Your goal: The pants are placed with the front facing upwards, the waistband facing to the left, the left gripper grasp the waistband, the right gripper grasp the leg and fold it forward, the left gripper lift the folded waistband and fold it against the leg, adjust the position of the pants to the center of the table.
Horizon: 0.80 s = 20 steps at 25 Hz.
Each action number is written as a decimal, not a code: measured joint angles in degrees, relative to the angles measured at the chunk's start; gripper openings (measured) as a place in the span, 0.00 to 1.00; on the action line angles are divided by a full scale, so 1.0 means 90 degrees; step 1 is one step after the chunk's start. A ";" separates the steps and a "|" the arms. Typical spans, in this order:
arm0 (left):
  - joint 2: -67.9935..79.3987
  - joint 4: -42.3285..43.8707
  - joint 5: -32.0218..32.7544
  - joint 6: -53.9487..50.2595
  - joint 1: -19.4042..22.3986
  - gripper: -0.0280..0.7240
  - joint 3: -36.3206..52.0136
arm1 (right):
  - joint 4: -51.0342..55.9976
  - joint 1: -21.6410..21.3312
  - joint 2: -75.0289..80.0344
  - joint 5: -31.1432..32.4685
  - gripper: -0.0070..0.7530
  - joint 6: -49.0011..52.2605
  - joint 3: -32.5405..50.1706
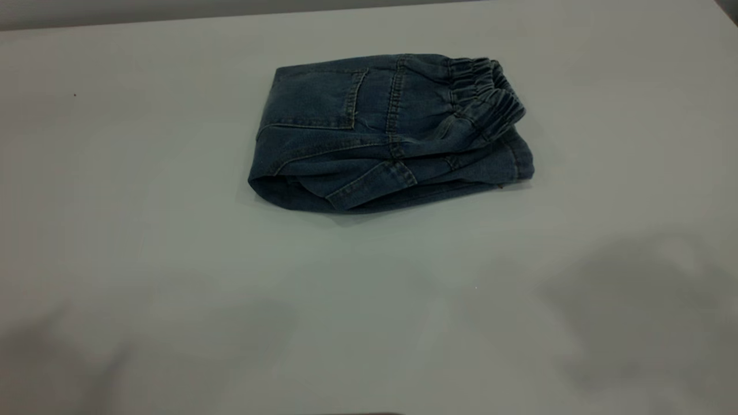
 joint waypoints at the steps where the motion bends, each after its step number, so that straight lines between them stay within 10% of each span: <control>1: -0.0147 0.0007 0.0000 -0.0014 0.0000 0.75 0.0362 | -0.0017 0.0000 -0.0296 0.0000 0.56 0.0000 0.0363; 20: -0.2660 0.0051 -0.0027 -0.0232 0.0000 0.75 0.4969 | -0.0288 0.0000 -0.4454 -0.0897 0.56 0.0127 0.5805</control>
